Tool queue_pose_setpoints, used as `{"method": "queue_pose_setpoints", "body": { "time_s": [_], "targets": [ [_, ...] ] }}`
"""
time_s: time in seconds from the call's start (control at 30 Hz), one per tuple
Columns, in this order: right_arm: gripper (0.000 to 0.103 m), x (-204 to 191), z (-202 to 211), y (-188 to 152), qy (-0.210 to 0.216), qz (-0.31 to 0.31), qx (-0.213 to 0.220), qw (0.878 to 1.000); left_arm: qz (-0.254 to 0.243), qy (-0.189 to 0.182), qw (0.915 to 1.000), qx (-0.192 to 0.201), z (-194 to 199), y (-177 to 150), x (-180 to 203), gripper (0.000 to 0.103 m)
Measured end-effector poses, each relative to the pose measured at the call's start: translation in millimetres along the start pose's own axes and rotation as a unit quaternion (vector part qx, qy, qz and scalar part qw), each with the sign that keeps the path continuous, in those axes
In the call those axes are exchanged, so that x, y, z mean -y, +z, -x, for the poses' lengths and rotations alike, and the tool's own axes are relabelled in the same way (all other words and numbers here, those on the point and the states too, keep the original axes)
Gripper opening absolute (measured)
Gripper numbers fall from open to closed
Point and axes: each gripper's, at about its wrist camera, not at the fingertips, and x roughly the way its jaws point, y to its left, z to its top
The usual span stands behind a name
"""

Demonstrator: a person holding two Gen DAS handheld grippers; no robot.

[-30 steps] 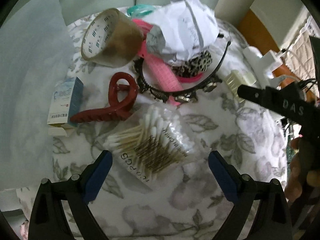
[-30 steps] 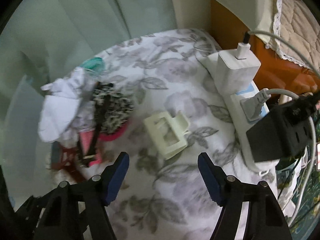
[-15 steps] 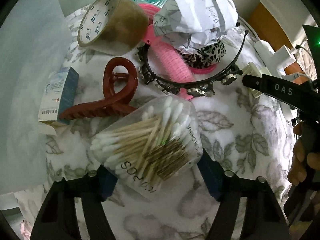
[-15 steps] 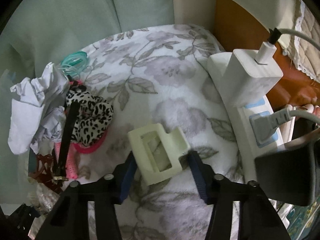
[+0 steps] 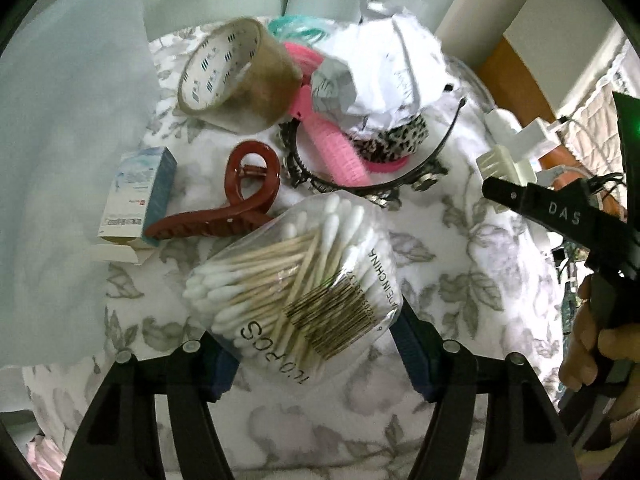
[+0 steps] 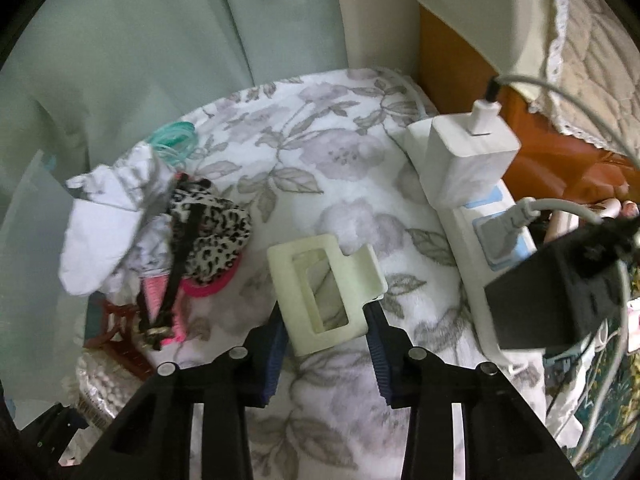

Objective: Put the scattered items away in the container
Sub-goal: 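Carry the swab bag into the container with the left tool while the right tool drops the cream clip in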

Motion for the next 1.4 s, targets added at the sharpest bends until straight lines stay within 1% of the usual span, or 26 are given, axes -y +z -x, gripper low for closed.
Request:
{"method": "queue_pose_setpoints", "body": {
  "time_s": [0.03, 0.2, 0.4, 0.53, 0.67, 0.8, 0.93, 1.03, 1.13, 1.23, 1.4],
  "targets": [
    [0.041, -1, 8, -2, 0.004, -0.001, 0.005, 1.000, 0.000, -0.001, 1.0000, 0.006, 7, -2, -1, 0.070],
    [0.041, -19, 36, -3, 0.016, 0.004, 0.036, 0.999, -0.003, -0.012, 0.9982, 0.058, 36, 12, -5, 0.070],
    [0.041, -44, 90, -1, 0.037, 0.022, 0.080, 0.996, -0.007, -0.025, 0.9922, 0.122, 71, 28, -10, 0.070],
    [0.041, -73, 125, -1, 0.057, 0.048, 0.111, 0.991, 0.001, -0.030, 0.9844, 0.173, 105, 32, -21, 0.070],
    [0.041, -104, 159, -1, 0.079, 0.077, 0.144, 0.984, 0.023, -0.036, 0.9768, 0.210, 136, 34, -43, 0.070],
    [0.041, -137, 182, -3, 0.104, 0.108, 0.164, 0.975, 0.047, -0.035, 0.9695, 0.238, 162, 32, -67, 0.070],
    [0.041, -171, 199, -7, 0.128, 0.141, 0.176, 0.966, 0.071, -0.027, 0.9611, 0.266, 182, 29, -92, 0.070],
    [0.041, -196, 204, -9, 0.143, 0.166, 0.177, 0.960, 0.092, -0.013, 0.9549, 0.282, 193, 26, -115, 0.070],
    [0.041, -219, 202, -9, 0.156, 0.188, 0.173, 0.954, 0.113, -0.004, 0.9522, 0.284, 196, 25, -135, 0.070],
    [0.041, -245, 195, -8, 0.167, 0.209, 0.162, 0.950, 0.135, 0.003, 0.9513, 0.277, 193, 26, -156, 0.070],
    [0.041, -287, 170, -6, 0.188, 0.239, 0.122, 0.945, 0.172, 0.017, 0.9493, 0.263, 184, 28, -189, 0.070]
  ]
}}
